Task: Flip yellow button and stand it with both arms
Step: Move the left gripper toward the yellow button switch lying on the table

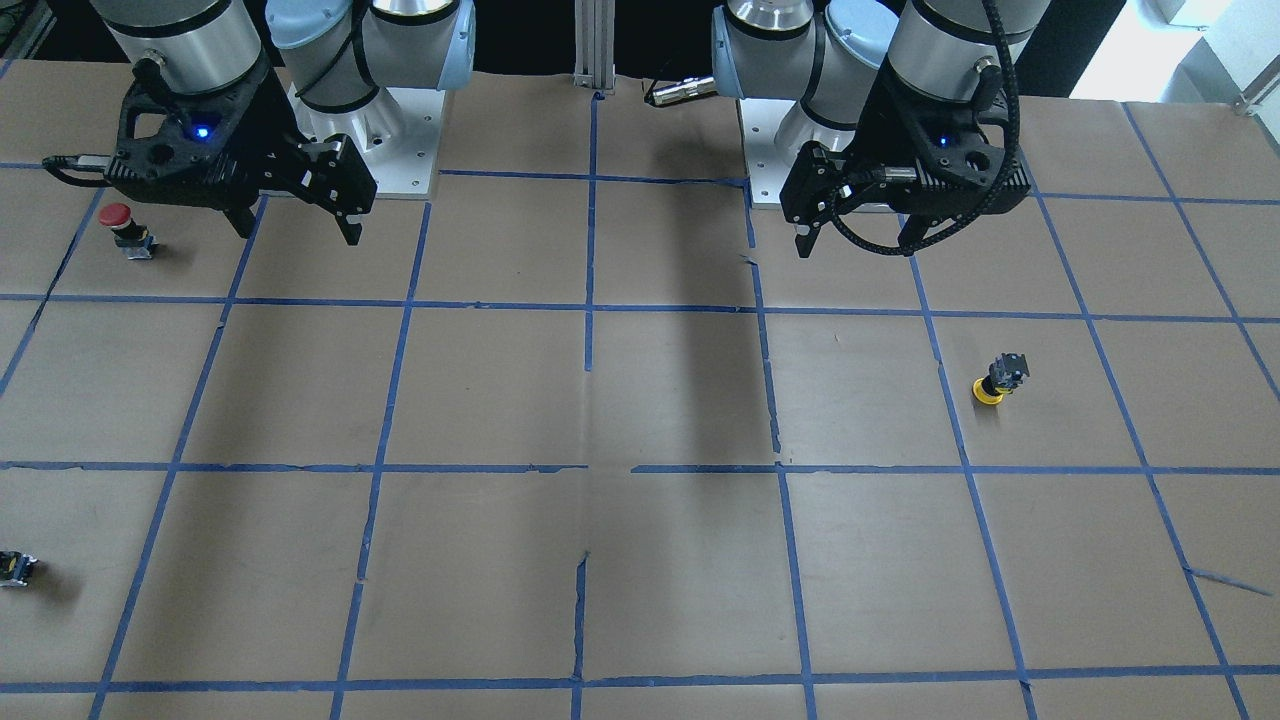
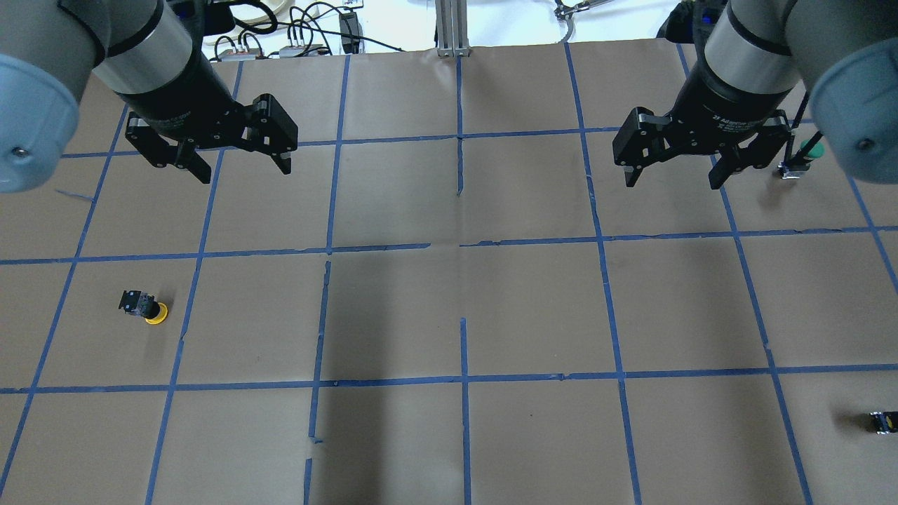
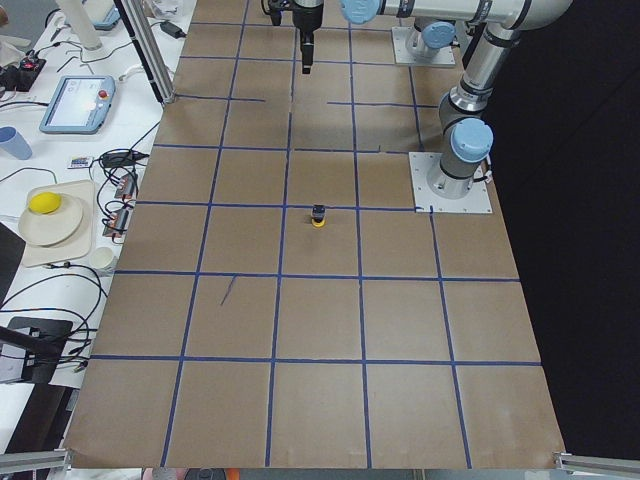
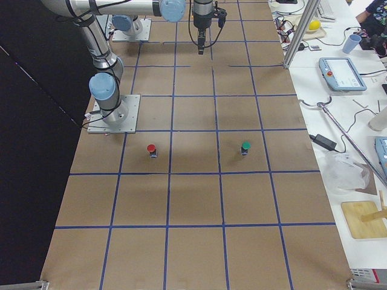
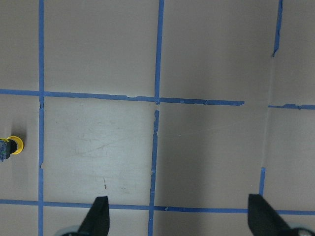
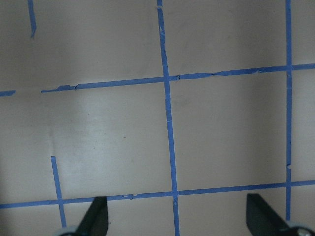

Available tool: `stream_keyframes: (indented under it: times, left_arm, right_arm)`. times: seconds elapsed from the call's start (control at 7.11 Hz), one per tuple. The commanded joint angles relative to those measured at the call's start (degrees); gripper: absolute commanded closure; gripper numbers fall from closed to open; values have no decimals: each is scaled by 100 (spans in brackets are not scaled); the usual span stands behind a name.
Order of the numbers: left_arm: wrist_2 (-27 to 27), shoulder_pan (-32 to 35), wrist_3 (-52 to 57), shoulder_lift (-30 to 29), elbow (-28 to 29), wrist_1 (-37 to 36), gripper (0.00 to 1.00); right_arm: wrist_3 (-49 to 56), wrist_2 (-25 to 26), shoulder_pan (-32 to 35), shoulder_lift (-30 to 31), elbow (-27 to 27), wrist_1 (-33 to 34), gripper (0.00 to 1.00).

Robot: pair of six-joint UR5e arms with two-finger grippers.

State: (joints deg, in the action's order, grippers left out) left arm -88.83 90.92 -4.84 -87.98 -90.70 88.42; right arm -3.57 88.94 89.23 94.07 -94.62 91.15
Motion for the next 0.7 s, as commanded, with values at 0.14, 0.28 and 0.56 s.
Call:
stream_keyframes:
  times: [0.14,0.28,0.56]
  left_arm:
    - [-12,-30,0,27,0,26,0]
    - [-21,-126,0,9,-26,174,0]
    - [-21,-826,-8,-43,-210,211,0]
  right_arm:
    - [-4,0,-2,6,-4,0,0]
    - [5,-8,-2,-3,-4,0,0]
    - [14,18,-2,-20,-4,-9,0]
